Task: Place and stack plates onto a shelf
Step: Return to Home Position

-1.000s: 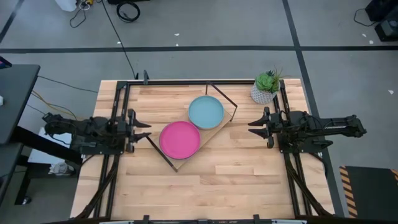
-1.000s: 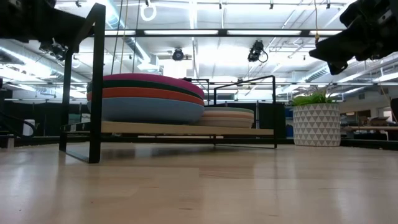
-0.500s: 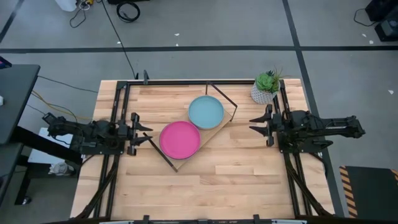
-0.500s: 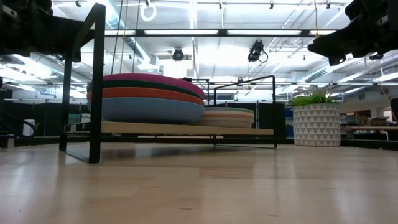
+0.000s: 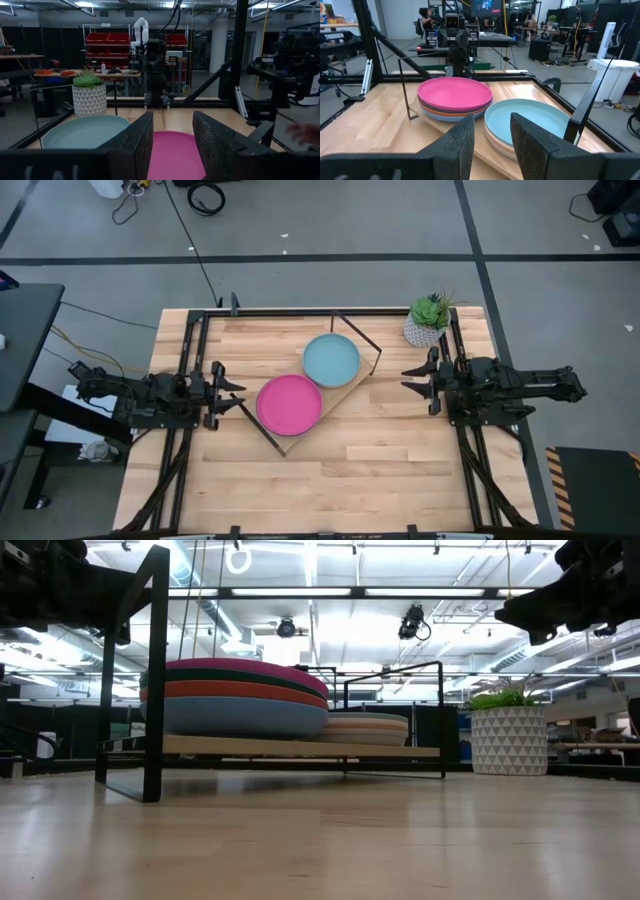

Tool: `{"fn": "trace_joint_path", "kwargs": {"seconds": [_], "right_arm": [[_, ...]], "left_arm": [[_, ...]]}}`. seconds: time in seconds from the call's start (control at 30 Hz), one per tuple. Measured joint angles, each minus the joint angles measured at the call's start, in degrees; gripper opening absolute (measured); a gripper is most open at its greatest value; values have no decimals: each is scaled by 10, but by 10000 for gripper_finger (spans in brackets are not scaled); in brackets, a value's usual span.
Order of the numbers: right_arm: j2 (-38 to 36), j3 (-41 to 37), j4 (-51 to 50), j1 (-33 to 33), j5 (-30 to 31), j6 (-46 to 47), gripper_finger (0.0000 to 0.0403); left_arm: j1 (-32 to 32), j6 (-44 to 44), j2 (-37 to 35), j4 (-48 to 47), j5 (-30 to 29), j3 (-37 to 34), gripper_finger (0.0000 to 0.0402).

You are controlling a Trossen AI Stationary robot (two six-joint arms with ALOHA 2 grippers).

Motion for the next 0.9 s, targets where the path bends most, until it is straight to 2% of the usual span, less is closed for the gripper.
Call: {"fn": "trace_joint_path", "kwargs": {"seconds": [0.3, 0.43, 0.53, 0.73, 0.9], "right_arm": [[0, 0, 1, 0, 0, -10, 132], [0, 0, 58, -1, 14, -213, 132], [0, 0, 83, -1, 13, -287, 132], [0, 0, 115, -1, 13, -291, 132], [3, -3, 130, -1, -5, -210, 132]], "left_arm": [[0, 5, 0, 0, 0, 0, 146], [0, 2, 0, 0, 0, 0, 146], [0, 2, 0, 0, 0, 0, 146], [0, 2, 0, 0, 0, 0, 146], [0, 2, 0, -1, 0, 0, 146]]}}
